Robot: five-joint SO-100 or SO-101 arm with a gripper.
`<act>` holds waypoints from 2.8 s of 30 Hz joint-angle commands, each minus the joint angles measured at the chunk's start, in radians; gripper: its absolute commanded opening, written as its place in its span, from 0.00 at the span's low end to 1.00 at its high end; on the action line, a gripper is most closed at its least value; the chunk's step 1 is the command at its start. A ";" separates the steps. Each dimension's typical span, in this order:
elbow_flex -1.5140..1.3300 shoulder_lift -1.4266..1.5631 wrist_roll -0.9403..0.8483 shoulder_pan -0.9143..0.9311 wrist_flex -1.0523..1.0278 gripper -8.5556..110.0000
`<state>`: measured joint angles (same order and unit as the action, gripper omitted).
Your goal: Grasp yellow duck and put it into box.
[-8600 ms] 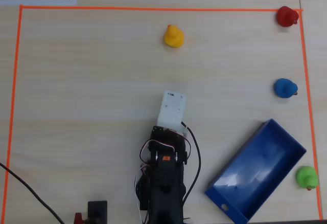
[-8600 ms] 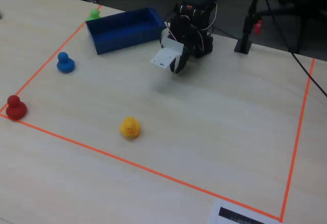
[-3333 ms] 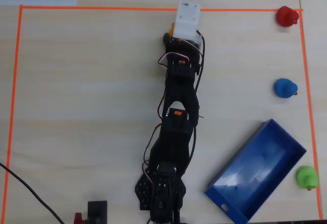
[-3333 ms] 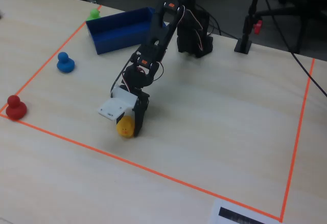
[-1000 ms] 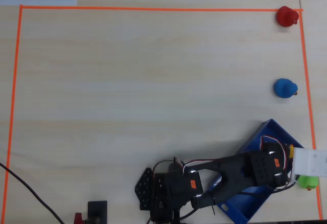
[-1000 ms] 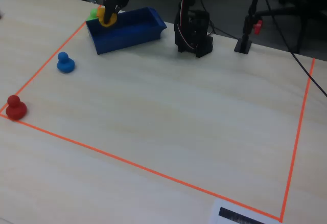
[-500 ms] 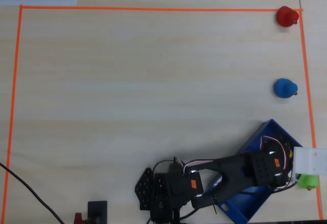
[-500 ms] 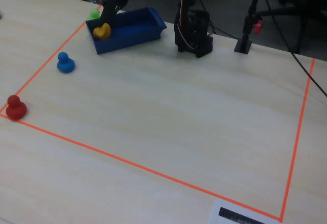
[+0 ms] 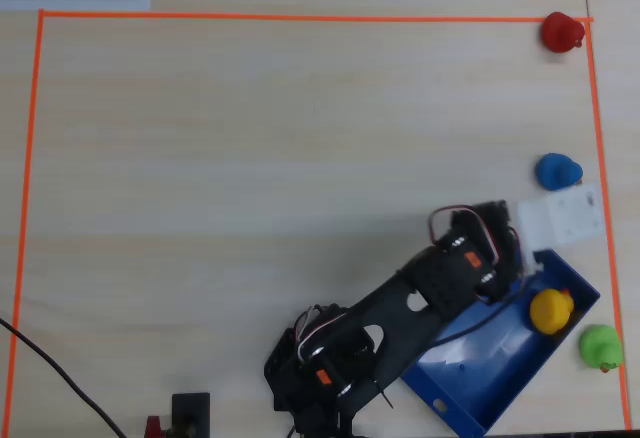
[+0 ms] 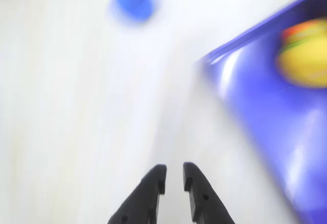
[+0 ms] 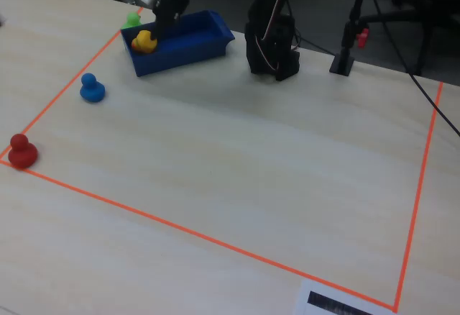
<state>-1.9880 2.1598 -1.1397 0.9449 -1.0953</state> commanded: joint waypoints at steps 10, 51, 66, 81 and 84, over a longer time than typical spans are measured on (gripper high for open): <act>-0.882 0.744 -0.267 -0.746 0.002 0.07; -1.123 1.152 -0.310 -0.919 -0.230 0.08; -1.123 1.152 -0.313 -0.919 -0.230 0.08; -1.123 1.152 -0.313 -0.919 -0.230 0.08; -1.123 1.152 -0.313 -0.919 -0.230 0.08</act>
<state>-3.1170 3.3103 -1.4557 0.0337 -1.3039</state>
